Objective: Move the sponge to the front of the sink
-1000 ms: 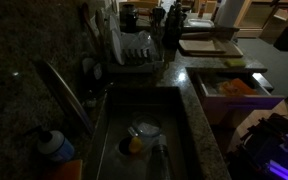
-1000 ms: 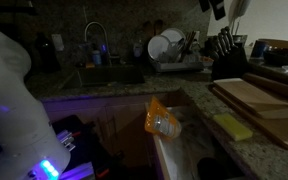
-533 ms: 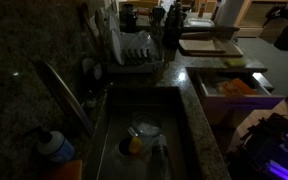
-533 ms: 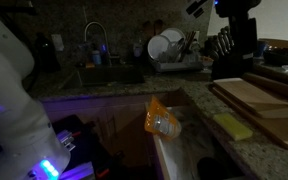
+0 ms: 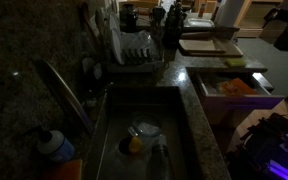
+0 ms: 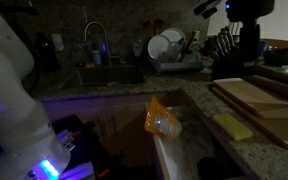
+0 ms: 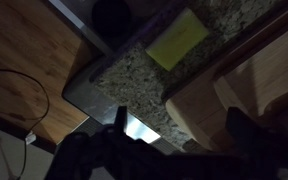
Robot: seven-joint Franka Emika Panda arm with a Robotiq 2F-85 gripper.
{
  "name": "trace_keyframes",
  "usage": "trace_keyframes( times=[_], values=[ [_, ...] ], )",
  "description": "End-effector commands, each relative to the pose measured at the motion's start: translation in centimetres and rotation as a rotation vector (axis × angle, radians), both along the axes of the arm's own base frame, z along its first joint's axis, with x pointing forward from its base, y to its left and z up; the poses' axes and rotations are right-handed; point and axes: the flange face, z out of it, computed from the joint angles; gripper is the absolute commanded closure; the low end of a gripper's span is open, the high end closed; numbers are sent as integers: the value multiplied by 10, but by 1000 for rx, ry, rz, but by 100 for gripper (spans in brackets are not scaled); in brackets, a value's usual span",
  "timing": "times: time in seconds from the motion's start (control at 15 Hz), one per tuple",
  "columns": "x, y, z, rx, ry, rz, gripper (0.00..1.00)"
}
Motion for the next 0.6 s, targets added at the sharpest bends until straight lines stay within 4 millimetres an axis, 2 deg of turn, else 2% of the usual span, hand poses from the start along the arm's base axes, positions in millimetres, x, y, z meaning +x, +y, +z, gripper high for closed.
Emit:
trace_keyframes(
  times=[0.0,0.13,0.27,0.53],
  values=[
    [27,-45,-27,73,20,-179,0],
    [38,-60,-45,120,10,-284,0],
    [51,-67,-64,186,2,-381,0],
    [72,-52,-96,265,16,-556,0]
  ],
)
